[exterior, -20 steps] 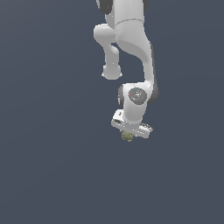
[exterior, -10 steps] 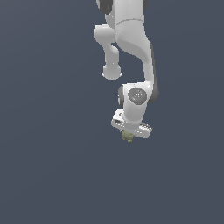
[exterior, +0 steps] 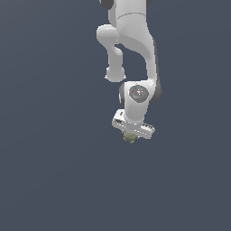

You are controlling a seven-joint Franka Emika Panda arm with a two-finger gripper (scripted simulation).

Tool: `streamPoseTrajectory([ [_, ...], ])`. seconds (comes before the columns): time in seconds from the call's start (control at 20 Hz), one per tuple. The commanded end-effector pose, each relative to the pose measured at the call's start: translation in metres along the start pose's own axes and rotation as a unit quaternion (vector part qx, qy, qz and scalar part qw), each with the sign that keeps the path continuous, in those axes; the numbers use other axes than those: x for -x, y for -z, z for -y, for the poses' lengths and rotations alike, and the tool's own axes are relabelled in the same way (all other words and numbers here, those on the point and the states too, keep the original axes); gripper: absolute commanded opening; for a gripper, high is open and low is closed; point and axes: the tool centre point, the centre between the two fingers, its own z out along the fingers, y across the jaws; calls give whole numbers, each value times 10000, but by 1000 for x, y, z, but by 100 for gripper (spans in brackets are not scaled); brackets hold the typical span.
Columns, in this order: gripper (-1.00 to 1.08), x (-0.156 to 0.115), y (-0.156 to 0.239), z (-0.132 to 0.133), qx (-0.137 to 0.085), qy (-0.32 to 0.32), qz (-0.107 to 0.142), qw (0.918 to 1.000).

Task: Pick up the object and move it to a goal position.

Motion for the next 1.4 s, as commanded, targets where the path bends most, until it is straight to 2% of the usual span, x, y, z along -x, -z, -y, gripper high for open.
streamPoseTrajectory([
  [0.0,-100,2,9,-9,-2,-2,-4,10000],
  [0.35,-100,13,48,-45,-5,-4,-2,10000],
  [1.35,-100,50,193,-178,-13,-6,3,10000],
])
